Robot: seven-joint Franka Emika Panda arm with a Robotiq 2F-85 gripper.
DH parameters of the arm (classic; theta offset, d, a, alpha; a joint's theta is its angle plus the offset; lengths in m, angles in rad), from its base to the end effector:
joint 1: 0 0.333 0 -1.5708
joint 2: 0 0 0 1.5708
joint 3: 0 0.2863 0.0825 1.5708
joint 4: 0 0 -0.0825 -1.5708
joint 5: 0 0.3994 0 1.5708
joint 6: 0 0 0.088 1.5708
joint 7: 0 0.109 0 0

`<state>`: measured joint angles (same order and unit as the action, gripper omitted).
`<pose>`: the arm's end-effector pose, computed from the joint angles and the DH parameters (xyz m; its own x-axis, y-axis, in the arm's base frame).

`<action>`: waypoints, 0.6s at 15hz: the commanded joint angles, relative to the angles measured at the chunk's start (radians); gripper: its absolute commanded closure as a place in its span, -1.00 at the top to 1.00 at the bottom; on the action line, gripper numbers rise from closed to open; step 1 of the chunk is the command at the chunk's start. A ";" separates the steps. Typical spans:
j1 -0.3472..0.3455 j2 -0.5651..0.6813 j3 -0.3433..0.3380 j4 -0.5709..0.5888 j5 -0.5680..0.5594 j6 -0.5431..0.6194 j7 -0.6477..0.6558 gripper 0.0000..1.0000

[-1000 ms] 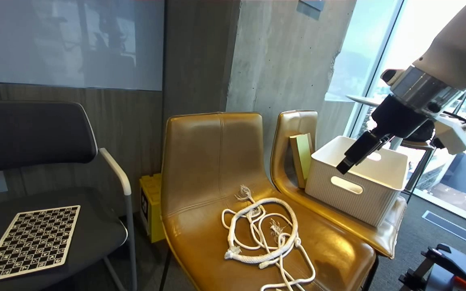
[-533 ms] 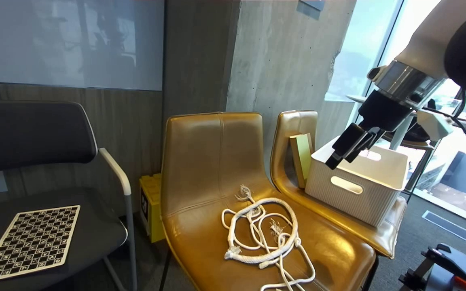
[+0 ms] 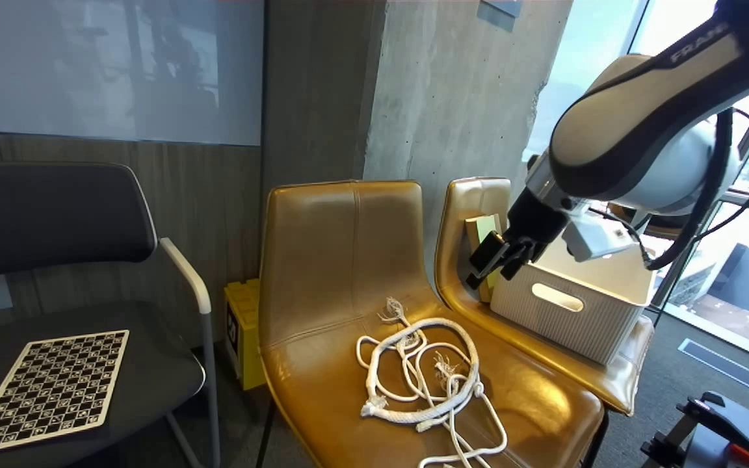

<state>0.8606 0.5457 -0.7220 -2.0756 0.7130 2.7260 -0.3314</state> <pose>0.6018 0.0604 0.2121 0.9513 -0.0256 0.3071 -0.0245 -0.9997 -0.0072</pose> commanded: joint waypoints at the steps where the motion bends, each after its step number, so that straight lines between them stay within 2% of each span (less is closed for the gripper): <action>1: -0.149 0.246 0.065 0.247 0.023 -0.052 0.029 1.00; 4: -0.247 0.409 0.095 0.420 -0.007 -0.079 0.080 1.00; 5: -0.380 0.393 0.222 0.457 -0.197 -0.031 0.202 1.00; 6: -0.413 0.439 0.238 0.514 -0.252 -0.044 0.243 1.00; 8: -0.526 0.498 0.333 0.624 -0.434 -0.068 0.372 1.00; 9: -0.568 0.536 0.365 0.681 -0.490 -0.080 0.412 1.00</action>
<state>0.4284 0.9890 -0.4597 -1.5764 0.3871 2.6910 -0.0467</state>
